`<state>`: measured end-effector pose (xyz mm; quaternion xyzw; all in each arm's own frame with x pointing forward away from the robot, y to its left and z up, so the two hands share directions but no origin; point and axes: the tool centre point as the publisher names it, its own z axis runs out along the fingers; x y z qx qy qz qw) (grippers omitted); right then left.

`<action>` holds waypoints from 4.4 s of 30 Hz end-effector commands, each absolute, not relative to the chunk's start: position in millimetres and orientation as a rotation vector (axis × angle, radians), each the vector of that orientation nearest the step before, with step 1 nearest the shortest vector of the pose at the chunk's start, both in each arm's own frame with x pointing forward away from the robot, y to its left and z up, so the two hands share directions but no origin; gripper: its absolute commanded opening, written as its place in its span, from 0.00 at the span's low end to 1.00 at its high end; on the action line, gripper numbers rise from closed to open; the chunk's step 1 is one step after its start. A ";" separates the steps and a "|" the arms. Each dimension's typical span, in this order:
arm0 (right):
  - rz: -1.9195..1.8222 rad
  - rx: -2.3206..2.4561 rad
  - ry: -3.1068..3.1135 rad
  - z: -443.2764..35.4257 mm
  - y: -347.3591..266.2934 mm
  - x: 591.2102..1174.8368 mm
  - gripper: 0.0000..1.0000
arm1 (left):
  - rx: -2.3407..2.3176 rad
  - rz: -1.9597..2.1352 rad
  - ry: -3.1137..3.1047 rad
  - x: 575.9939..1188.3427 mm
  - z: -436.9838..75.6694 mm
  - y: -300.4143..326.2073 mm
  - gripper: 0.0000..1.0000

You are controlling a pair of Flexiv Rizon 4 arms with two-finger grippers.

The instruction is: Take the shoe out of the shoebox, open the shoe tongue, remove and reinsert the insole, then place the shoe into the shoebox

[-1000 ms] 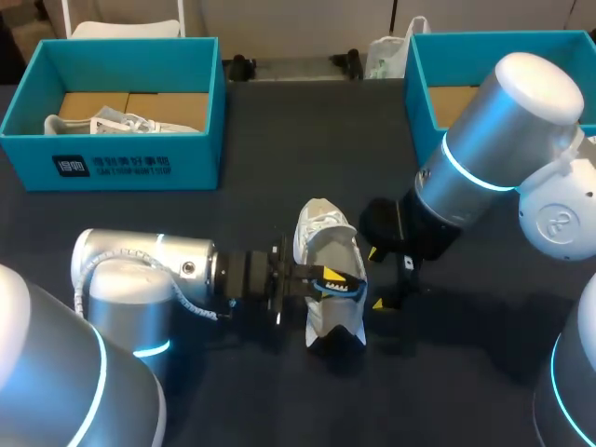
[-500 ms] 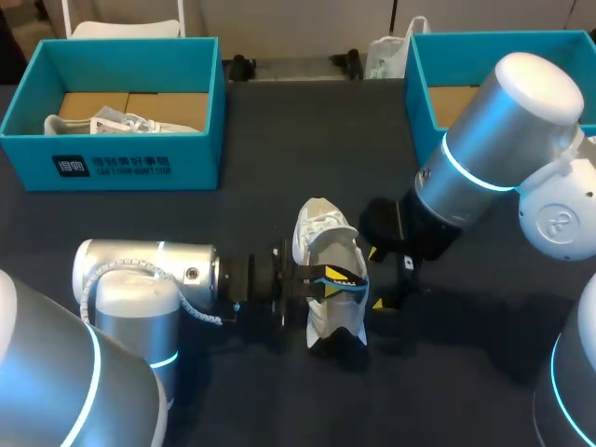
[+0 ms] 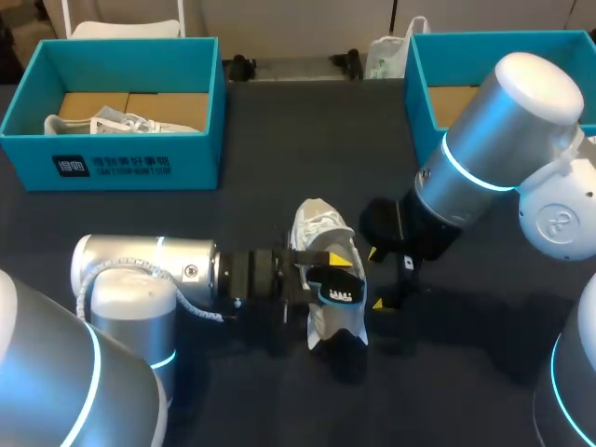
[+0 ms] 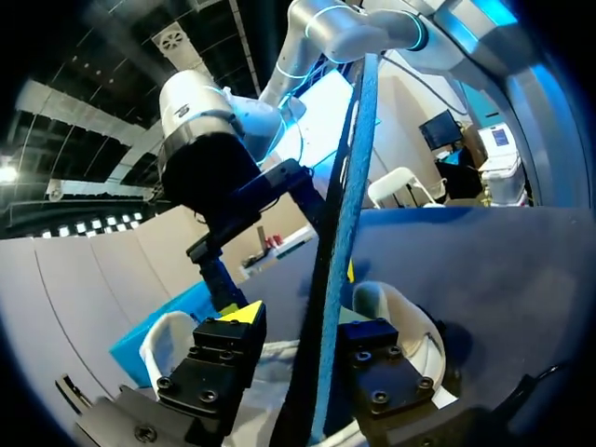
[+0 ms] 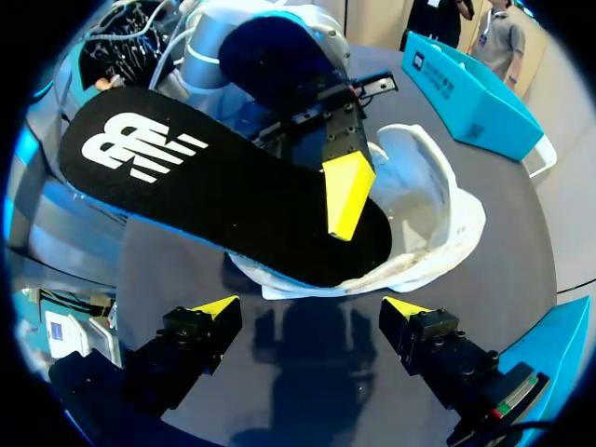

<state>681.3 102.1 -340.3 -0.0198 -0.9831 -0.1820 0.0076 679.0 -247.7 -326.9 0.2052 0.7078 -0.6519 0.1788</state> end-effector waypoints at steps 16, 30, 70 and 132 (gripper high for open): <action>-0.568 -0.063 -3.075 -341.1 102.6 681.1 1.00 | 0.651 -1.697 1.932 683.1 -338.9 -248.4 0.00; -0.568 -0.063 -3.075 -341.1 102.6 681.1 1.00 | 0.624 -1.648 1.967 706.4 -358.0 -249.2 0.00; -0.568 -0.063 -3.075 -341.1 102.6 681.1 1.00 | 0.760 -1.523 1.890 699.1 -359.8 -251.1 0.00; -0.568 -0.063 -3.075 -341.1 102.6 681.1 1.00 | 0.783 -1.517 1.911 676.6 -332.8 -241.2 0.00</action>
